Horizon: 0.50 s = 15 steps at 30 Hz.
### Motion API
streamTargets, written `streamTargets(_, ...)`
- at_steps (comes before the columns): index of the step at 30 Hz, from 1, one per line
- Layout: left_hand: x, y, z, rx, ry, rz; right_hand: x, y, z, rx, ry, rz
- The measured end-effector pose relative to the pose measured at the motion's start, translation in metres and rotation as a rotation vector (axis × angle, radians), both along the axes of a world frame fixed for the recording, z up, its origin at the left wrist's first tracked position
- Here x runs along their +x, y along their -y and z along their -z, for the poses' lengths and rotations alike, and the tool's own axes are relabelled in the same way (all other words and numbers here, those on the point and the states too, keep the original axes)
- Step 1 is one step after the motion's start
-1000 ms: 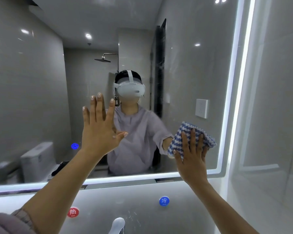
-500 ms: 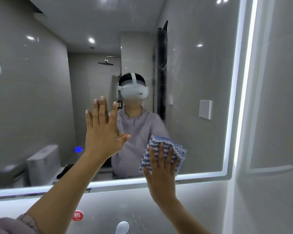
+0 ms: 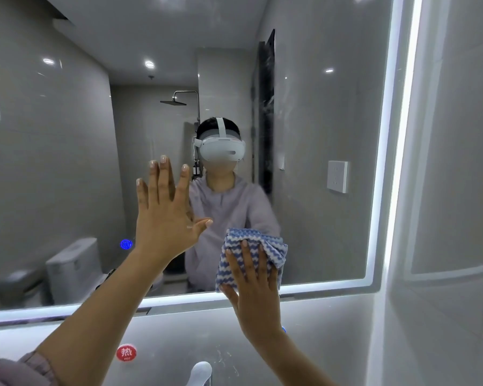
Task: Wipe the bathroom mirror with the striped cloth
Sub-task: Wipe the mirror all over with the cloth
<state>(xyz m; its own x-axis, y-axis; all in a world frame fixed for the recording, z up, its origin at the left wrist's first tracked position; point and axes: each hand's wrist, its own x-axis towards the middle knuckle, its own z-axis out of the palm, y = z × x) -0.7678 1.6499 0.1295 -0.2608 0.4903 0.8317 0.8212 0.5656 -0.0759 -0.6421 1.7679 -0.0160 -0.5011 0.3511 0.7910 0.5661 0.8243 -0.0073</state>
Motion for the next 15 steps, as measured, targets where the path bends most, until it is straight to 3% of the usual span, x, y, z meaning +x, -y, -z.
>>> streamTargets(8,-0.001,0.000,0.001,0.025,-0.007,0.038,0.044,-0.045,0.012,0.062,0.068,-0.020)
streamTargets(15,-0.003,0.000,0.002,0.036,-0.001,0.071,0.104,-0.089,-0.011,-0.105,-0.029,0.066)
